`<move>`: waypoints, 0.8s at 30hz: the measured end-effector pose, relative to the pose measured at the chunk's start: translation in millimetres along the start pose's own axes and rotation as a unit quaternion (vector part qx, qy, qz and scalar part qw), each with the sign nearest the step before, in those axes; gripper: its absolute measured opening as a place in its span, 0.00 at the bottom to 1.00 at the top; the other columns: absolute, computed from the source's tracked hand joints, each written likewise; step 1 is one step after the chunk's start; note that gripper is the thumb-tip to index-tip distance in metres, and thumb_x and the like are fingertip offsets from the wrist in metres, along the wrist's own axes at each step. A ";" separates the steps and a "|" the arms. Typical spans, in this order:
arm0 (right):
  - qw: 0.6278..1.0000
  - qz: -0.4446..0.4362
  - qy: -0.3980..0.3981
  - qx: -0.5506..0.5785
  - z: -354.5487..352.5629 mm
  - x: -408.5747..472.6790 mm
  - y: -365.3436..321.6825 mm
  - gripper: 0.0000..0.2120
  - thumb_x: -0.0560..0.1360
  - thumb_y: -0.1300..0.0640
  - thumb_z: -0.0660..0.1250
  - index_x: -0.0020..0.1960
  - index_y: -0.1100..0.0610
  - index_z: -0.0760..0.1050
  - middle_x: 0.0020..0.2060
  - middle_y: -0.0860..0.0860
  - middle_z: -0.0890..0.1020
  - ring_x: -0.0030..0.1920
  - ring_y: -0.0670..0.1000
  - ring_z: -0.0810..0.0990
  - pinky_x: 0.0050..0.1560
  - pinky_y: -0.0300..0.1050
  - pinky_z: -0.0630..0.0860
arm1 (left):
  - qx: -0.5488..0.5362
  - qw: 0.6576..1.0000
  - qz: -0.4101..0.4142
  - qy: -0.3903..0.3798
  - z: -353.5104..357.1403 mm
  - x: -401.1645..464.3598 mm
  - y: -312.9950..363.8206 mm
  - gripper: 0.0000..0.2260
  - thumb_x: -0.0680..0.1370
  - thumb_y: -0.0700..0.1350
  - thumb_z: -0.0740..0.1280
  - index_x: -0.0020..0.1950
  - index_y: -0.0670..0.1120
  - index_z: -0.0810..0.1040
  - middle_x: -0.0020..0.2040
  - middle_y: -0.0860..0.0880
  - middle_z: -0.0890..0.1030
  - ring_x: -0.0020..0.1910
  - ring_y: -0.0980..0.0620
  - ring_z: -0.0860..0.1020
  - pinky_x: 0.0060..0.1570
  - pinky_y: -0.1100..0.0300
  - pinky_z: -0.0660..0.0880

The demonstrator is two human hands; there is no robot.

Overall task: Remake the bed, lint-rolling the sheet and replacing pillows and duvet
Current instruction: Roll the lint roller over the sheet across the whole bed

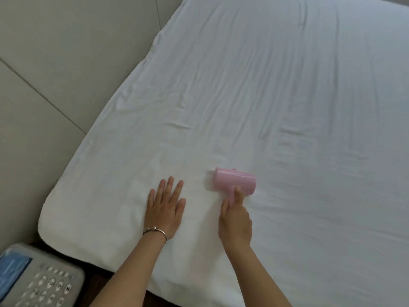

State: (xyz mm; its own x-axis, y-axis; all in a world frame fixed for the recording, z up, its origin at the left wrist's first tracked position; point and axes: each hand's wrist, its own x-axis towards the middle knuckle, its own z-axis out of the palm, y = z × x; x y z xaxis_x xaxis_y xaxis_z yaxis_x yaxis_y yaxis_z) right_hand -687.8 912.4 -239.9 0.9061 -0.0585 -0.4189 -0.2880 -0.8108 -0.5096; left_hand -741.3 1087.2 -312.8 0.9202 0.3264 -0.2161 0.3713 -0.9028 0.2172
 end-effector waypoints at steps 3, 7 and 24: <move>1.000 0.008 0.014 0.013 12.4 -38.6 19.8 0.18 0.82 0.44 0.49 0.71 0.44 0.54 0.43 0.52 0.77 0.37 0.55 0.74 0.39 0.48 0.70 | -0.011 0.999 -0.030 -0.014 -0.5 -29.6 4.5 0.28 0.75 0.61 0.32 0.75 0.60 0.37 0.76 0.58 0.36 0.77 0.55 0.37 0.72 0.53 0.33; 0.999 0.013 0.025 0.027 25.0 -87.7 46.5 0.17 0.82 0.44 0.51 0.70 0.43 0.56 0.45 0.52 0.79 0.39 0.55 0.77 0.40 0.49 0.74 | -0.010 0.998 -0.064 -0.027 4.7 -60.7 13.5 0.27 0.75 0.61 0.32 0.75 0.60 0.34 0.76 0.57 0.33 0.77 0.53 0.35 0.73 0.51 0.35; 0.999 0.007 -0.029 -0.027 28.0 -186.1 111.2 0.19 0.82 0.47 0.52 0.73 0.43 0.54 0.38 0.49 0.77 0.36 0.51 0.79 0.35 0.47 0.74 | -0.022 0.994 -0.096 -0.044 20.4 -119.1 29.2 0.24 0.83 0.56 0.44 0.74 0.60 0.33 0.78 0.54 0.37 0.77 0.51 0.36 0.75 0.48 0.38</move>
State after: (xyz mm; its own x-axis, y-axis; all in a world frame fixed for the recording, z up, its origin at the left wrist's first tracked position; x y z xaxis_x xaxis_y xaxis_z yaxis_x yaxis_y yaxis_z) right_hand -897.1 849.5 -239.6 0.8825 -0.0378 -0.4688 -0.2822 -0.8400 -0.4635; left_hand -842.6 1016.3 -300.1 0.8182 0.4638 -0.3396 0.5455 -0.8129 0.2042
